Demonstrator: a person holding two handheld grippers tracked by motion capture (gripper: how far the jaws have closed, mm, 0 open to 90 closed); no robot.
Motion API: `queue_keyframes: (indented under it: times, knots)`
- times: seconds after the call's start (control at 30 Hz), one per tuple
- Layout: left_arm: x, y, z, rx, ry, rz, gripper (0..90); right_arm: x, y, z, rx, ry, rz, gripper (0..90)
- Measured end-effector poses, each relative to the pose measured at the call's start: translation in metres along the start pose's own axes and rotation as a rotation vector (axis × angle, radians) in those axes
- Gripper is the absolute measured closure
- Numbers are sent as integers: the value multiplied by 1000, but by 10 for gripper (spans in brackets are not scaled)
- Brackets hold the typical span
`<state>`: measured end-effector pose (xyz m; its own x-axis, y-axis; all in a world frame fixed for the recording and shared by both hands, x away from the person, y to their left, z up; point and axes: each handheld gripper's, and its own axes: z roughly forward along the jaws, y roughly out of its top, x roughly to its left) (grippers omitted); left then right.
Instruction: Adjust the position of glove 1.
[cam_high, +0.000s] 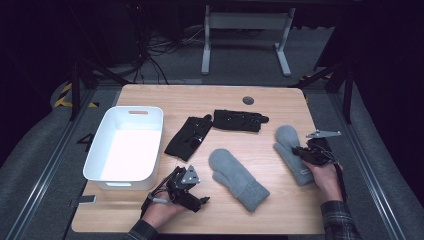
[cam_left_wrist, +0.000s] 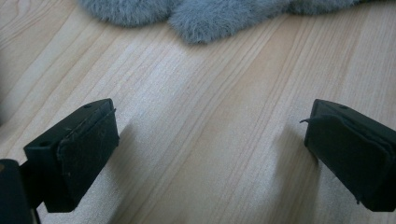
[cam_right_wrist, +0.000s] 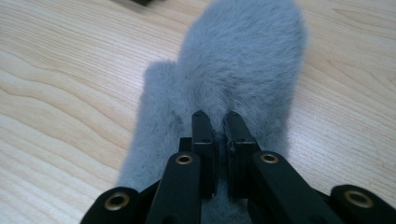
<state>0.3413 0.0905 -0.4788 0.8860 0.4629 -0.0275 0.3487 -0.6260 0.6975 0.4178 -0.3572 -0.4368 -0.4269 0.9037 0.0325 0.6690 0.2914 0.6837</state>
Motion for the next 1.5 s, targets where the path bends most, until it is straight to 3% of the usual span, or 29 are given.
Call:
queue_keyframes:
  times: [0.3, 0.73, 1.07, 1.5]
  knots:
    - [0, 0, 0, 0, 3, 4, 32, 2, 5, -18, -51, 43, 19, 868]
    - [0, 1, 0, 5, 0, 3, 30, 13, 15, -39, -98, 126, 6, 874]
    - [0, 1, 0, 5, -1, 4, 29, 34, 27, -51, -108, 196, -37, 875]
    - [0, 1, 0, 6, -1, 5, 28, 67, 41, -57, -97, 228, -89, 876]
